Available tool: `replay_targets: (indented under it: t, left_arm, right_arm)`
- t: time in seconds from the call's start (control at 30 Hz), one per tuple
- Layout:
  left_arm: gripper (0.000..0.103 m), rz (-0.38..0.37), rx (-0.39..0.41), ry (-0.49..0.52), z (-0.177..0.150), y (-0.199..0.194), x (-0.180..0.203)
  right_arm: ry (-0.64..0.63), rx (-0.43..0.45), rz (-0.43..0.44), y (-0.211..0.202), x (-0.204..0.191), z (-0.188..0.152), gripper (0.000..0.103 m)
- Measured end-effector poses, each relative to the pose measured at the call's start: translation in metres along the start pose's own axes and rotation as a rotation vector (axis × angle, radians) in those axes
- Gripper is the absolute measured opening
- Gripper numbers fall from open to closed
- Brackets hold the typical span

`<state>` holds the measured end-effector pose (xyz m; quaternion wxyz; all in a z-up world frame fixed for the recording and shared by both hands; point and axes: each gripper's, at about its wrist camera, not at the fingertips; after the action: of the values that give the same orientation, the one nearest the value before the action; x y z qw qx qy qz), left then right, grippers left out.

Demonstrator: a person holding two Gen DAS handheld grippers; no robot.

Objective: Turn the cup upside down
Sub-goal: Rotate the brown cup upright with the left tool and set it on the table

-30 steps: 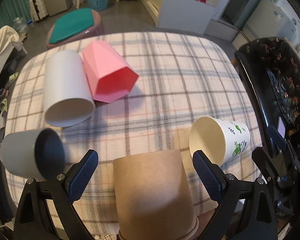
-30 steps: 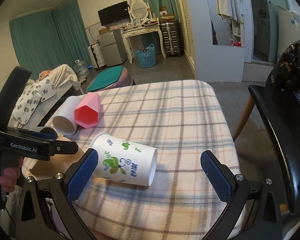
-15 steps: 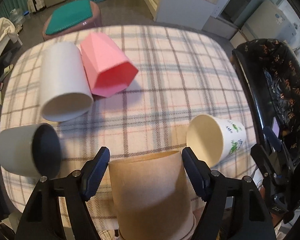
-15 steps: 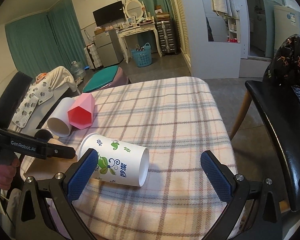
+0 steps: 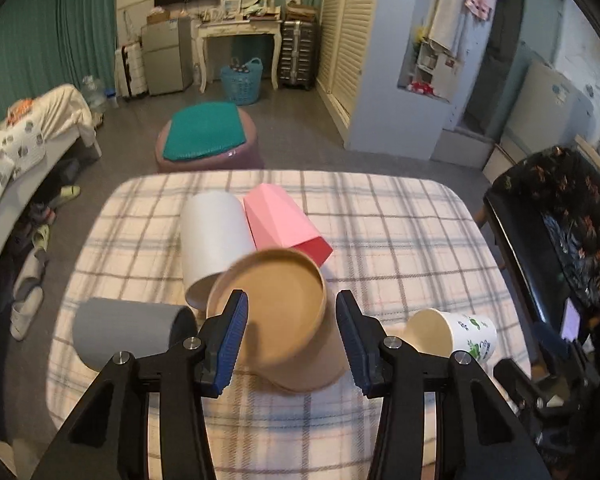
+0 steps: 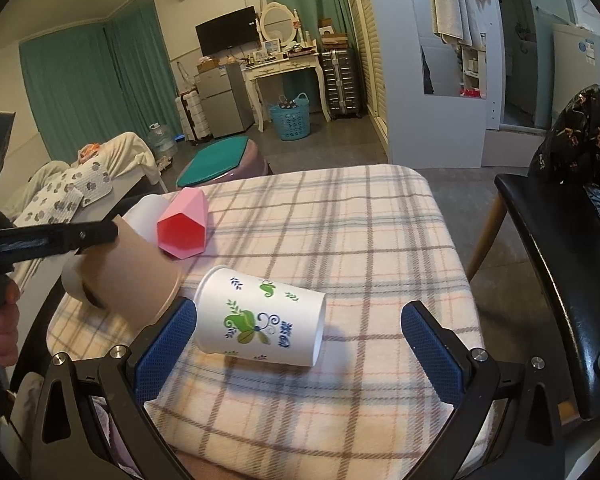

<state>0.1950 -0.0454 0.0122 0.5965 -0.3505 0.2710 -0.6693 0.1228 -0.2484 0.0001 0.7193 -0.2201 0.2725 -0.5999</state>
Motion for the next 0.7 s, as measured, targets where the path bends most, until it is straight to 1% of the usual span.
replay_targets:
  t: [0.1, 0.2, 0.3, 0.37, 0.5, 0.57, 0.6, 0.63, 0.7]
  left_arm:
    - [0.047, -0.039, -0.017, 0.000, -0.001, 0.011, 0.001]
    - [0.047, -0.042, -0.015, 0.026, -0.008, 0.011, 0.008]
    - [0.047, -0.078, -0.031, 0.035, -0.014, 0.010, 0.013]
    - [0.049, -0.088, -0.030, 0.056, -0.015, 0.010, 0.017]
    - [0.049, -0.092, -0.028, 0.058, -0.016, 0.010, 0.019]
    - [0.054, -0.099, -0.026, 0.061, -0.015, 0.009, 0.019]
    - [0.062, -0.105, -0.021, 0.064, -0.015, 0.008, 0.019]
    - [0.067, -0.111, -0.009, 0.068, -0.014, 0.006, 0.020]
    - [0.070, -0.109, 0.026, 0.072, -0.013, 0.000, 0.019]
  right_arm:
    - [-0.014, -0.007, -0.001, 0.000, -0.007, -0.001, 0.103]
    - [-0.027, -0.012, -0.007, 0.000, -0.011, -0.001, 0.103]
    - [-0.025, -0.016, -0.015, 0.001, -0.012, -0.001, 0.103]
    - [-0.026, -0.019, -0.018, 0.001, -0.013, -0.001, 0.103]
    - [-0.028, -0.022, -0.016, 0.003, -0.013, -0.001, 0.103]
    - [-0.030, -0.021, -0.015, 0.003, -0.014, -0.001, 0.103]
    - [-0.031, -0.020, -0.015, 0.002, -0.016, -0.001, 0.103]
    - [-0.032, -0.018, -0.015, 0.001, -0.016, -0.001, 0.103]
    - [-0.035, -0.013, -0.018, -0.002, -0.017, 0.000, 0.103]
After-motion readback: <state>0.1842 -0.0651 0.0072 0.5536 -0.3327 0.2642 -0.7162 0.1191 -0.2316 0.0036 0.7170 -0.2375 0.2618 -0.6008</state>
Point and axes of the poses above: each gripper's, at about its wrist camera, not at the fingertips, and y roughly the way its jaws point, x to its right, z to its top, and after that the axes turned 6 degrees about -y, right-handed
